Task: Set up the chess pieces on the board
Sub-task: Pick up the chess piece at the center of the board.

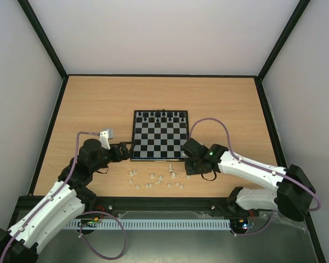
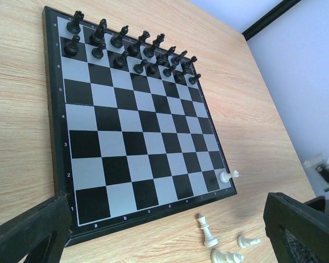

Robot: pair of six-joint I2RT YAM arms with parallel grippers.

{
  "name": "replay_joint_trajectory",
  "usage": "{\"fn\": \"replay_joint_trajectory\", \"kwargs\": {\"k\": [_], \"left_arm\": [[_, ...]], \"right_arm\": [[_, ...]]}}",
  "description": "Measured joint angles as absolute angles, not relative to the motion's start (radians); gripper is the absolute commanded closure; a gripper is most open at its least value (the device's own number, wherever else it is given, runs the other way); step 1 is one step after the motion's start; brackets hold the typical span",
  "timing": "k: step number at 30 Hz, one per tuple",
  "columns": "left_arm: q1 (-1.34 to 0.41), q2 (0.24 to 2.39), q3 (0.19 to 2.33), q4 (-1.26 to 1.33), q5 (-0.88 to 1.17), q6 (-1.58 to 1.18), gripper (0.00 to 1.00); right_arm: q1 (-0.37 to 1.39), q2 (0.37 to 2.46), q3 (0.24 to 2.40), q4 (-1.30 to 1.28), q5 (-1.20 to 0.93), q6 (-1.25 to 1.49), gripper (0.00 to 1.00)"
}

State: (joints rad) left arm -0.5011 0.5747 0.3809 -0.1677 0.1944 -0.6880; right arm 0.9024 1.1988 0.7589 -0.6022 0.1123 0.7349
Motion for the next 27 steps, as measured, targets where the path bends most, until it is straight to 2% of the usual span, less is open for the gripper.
{"fn": "replay_joint_trajectory", "kwargs": {"k": [15,21,27], "left_arm": [[-0.501,0.593,0.381,-0.150,0.207,-0.688,0.01],[-0.501,0.590,0.381,-0.142,0.207,-0.688,0.01],[-0.501,0.590,0.381,-0.141,0.207,-0.688,0.01]], "right_arm": [[0.962,1.254,0.672,-0.543,0.094,0.798,0.63],[0.968,1.298,0.672,-0.521,0.091,0.798,0.75],[0.970,1.302,0.672,-0.520,0.095,0.802,0.81]]}}
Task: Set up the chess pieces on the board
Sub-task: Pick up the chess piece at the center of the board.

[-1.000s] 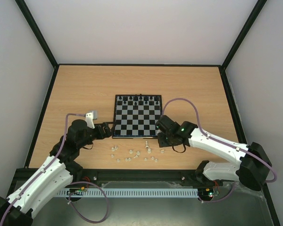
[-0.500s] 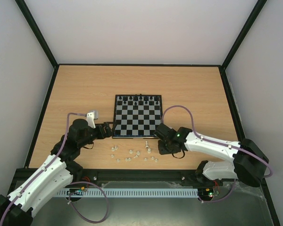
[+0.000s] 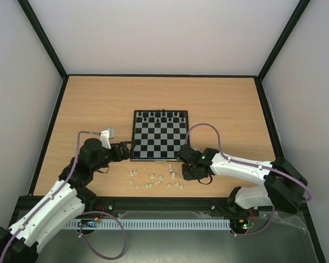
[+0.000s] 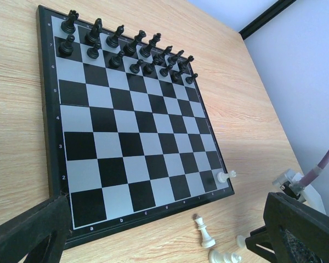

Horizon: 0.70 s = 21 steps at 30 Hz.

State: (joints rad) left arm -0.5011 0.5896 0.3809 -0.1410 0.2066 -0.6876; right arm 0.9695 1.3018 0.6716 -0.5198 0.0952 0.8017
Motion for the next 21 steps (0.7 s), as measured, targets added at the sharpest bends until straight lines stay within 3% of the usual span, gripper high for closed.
{"fn": "replay_joint_trajectory", "kwargs": {"k": [10,21], "left_arm": [[-0.501,0.588,0.381,-0.141,0.206,-0.688,0.01],[-0.501,0.566,0.381,-0.142,0.204,-0.688,0.01]], "right_arm": [[0.976,1.301,0.684,-0.529,0.105,0.804,0.86],[0.976,1.366,0.902,-0.574,0.149,0.735,0.85]]}}
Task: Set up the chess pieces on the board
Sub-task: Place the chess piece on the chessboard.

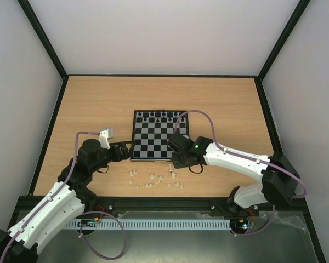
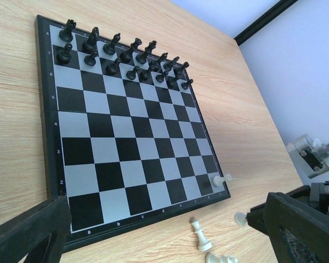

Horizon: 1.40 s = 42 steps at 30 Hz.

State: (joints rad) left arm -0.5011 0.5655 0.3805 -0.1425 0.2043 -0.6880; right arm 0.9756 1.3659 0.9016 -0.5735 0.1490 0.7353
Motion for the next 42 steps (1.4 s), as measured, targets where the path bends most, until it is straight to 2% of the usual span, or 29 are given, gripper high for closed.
{"fn": "replay_joint_trajectory", "kwargs": {"k": [6,16,42], "left_arm": [[-0.501,0.557,0.381,-0.149,0.198,-0.688,0.01],[-0.501,0.556,0.381,-0.150,0.185,-0.688,0.01],[-0.501,0.570,0.381,-0.150,0.178,-0.688,0.01]], "right_arm": [[0.951,1.477,0.999,-0.578,0.163,0.672,0.86],[0.838,1.567,1.041,-0.567,0.142,0.570,0.86],[0.771,1.604,1.019,-0.440,0.048,0.511,0.84]]}}
